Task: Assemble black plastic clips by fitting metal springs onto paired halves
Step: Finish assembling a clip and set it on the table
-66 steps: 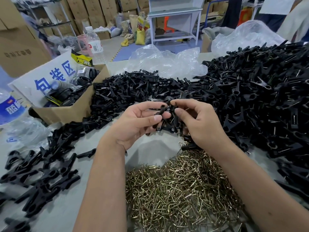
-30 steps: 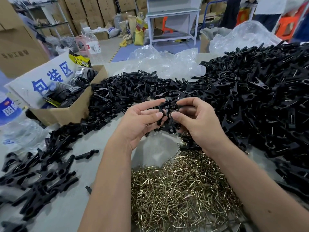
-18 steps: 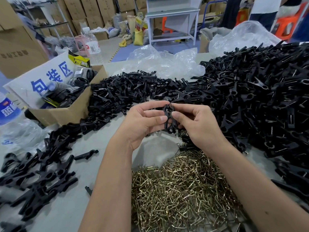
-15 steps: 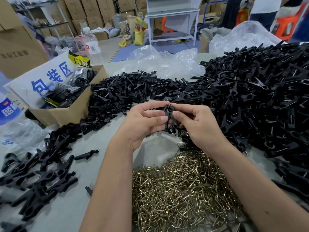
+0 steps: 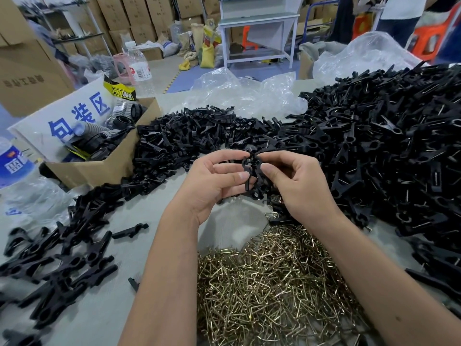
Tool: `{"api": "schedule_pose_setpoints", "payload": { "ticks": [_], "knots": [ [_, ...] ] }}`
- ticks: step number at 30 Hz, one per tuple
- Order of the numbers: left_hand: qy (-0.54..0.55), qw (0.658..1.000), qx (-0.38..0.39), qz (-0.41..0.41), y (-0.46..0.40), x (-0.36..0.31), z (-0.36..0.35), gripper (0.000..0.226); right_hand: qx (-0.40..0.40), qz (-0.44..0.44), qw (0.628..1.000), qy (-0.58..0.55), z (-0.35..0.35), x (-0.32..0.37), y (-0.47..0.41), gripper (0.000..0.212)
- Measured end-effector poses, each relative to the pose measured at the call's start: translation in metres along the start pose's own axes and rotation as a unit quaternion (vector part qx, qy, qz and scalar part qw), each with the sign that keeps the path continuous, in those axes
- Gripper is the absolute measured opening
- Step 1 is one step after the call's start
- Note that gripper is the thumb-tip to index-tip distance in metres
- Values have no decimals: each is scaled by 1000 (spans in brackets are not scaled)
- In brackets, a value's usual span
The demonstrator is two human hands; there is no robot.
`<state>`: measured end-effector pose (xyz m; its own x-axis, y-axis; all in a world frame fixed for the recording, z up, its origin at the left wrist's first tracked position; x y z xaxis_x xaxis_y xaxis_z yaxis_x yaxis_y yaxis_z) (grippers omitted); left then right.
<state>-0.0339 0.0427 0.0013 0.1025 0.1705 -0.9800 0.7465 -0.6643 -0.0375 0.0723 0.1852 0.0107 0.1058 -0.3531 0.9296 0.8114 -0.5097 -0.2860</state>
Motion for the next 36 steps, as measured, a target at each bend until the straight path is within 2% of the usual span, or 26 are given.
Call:
{"api": "schedule_pose_setpoints", "payload": {
  "ticks": [15, 21, 24, 27, 30, 33, 35, 36],
  "knots": [
    [-16, 1000, 2, 5, 0, 0, -5, 36, 29, -6, 998, -49, -1, -10, -3, 11],
    [26, 1000, 17, 3, 3, -3, -9, 34, 37, -12, 996, -78, 2, -11, -4, 4],
    [52, 998, 45, 8, 4, -4, -9, 28, 74, -54, 987, -134, 3, -12, -5, 8],
    [44, 997, 69, 8, 6, -4, -7, 29, 109, -58, 983, -135, 3, -10, -5, 12],
    [21, 996, 84, 8, 7, -5, -6, 34, 137, -37, 984, -110, -2, -5, -3, 6],
    [8, 998, 67, 16, 8, -5, 1, 27, 145, -29, 987, -55, -2, -4, -4, 5],
    [3, 999, 35, 20, 8, -4, 10, 25, 154, 26, 978, 140, 1, -2, -6, 7],
    [1, 1000, 20, 19, 8, -3, 15, 24, 174, 46, 953, 243, 0, -2, -5, 8]
  ]
}}
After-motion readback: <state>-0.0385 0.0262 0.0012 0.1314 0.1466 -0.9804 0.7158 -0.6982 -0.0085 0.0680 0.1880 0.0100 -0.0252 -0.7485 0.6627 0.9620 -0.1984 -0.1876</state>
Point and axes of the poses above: each hand's wrist, its own y-axis away from the middle knuckle, its own z-axis out of the back of the hand, x = y × z, the point moved 6 cm from there along -y, towards the middle knuckle, and after that the axes turned 4 degrees about -z, right-handed, at the moved point
